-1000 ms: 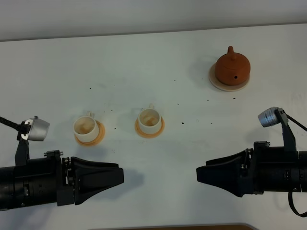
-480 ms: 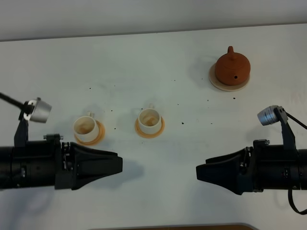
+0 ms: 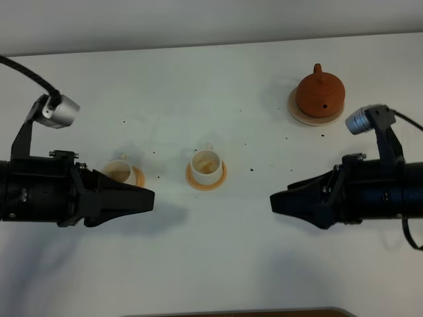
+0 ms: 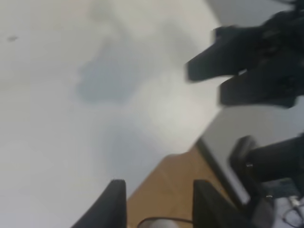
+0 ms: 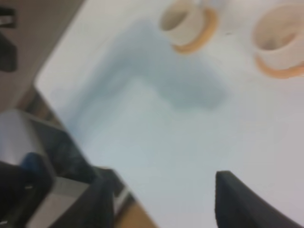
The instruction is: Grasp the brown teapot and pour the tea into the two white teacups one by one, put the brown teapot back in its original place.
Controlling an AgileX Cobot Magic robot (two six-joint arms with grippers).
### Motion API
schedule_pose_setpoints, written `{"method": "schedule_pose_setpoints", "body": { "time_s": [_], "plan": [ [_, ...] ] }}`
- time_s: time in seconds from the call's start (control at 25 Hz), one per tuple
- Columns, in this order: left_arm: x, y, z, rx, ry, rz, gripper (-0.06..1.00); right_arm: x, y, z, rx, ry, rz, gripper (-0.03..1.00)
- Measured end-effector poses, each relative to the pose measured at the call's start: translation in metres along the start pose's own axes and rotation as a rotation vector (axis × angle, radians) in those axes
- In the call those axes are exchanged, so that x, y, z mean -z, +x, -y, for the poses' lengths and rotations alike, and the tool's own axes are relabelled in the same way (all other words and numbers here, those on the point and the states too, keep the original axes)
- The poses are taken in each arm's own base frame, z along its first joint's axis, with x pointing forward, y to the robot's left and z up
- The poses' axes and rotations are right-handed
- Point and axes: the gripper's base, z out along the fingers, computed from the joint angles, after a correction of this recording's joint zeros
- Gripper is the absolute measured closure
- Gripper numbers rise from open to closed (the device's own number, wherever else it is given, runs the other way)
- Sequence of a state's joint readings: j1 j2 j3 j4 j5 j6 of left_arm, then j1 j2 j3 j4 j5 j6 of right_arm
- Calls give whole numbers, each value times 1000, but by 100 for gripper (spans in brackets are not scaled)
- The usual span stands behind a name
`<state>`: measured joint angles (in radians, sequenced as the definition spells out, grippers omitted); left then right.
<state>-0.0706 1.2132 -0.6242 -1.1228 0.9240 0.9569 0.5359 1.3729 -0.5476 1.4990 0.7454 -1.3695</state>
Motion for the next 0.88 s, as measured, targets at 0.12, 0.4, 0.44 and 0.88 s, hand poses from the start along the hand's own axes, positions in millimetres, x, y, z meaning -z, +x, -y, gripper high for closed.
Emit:
{"method": "schedule_pose_setpoints", "body": {
  "time_s": [0.12, 0.4, 0.44, 0.88],
  "plan": [
    [5, 4, -1, 20, -78, -36, 57, 2, -13, 3, 27, 68, 1, 46],
    [37, 20, 11, 56, -335, -59, 57, 9, -39, 7, 78, 193, 14, 46],
    [43, 24, 12, 68, -389, -63, 57, 9, -41, 8, 79, 207, 16, 46],
    [96, 86, 19, 202, -883, -123, 57, 12, -50, 11, 95, 270, 40, 46]
  ]
}}
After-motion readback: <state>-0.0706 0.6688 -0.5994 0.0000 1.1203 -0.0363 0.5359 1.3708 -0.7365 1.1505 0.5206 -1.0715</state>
